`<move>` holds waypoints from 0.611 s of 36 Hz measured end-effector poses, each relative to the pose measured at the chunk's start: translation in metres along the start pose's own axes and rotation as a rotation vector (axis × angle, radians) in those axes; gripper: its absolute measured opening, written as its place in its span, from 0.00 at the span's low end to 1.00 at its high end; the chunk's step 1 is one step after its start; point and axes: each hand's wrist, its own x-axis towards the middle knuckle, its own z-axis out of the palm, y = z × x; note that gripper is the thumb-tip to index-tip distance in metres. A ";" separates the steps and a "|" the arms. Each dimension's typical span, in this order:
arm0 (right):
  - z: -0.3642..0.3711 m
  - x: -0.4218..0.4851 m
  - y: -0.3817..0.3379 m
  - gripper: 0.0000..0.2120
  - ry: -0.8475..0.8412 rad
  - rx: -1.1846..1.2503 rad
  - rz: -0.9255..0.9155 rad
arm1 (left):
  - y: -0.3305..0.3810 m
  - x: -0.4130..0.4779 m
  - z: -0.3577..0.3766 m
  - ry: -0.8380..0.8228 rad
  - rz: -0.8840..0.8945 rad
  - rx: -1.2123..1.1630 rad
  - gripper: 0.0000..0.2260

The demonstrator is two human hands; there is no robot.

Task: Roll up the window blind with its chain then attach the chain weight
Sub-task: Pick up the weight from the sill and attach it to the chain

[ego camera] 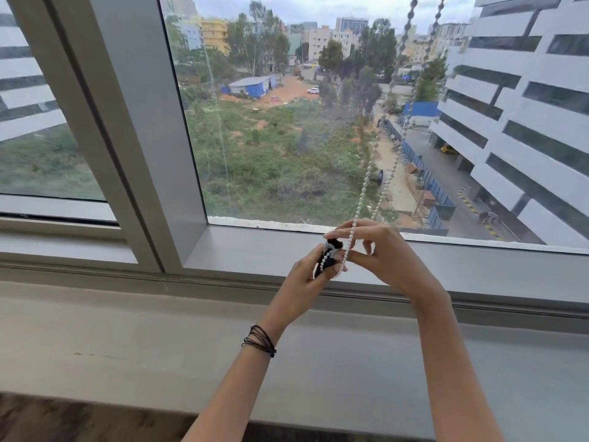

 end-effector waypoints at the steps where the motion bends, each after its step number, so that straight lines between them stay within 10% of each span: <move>1: -0.001 0.000 -0.001 0.14 -0.010 -0.011 0.001 | 0.000 0.000 0.000 -0.002 0.001 0.000 0.08; 22: -0.008 0.001 -0.008 0.12 -0.046 -0.065 0.015 | 0.008 0.000 0.001 -0.021 0.002 0.026 0.05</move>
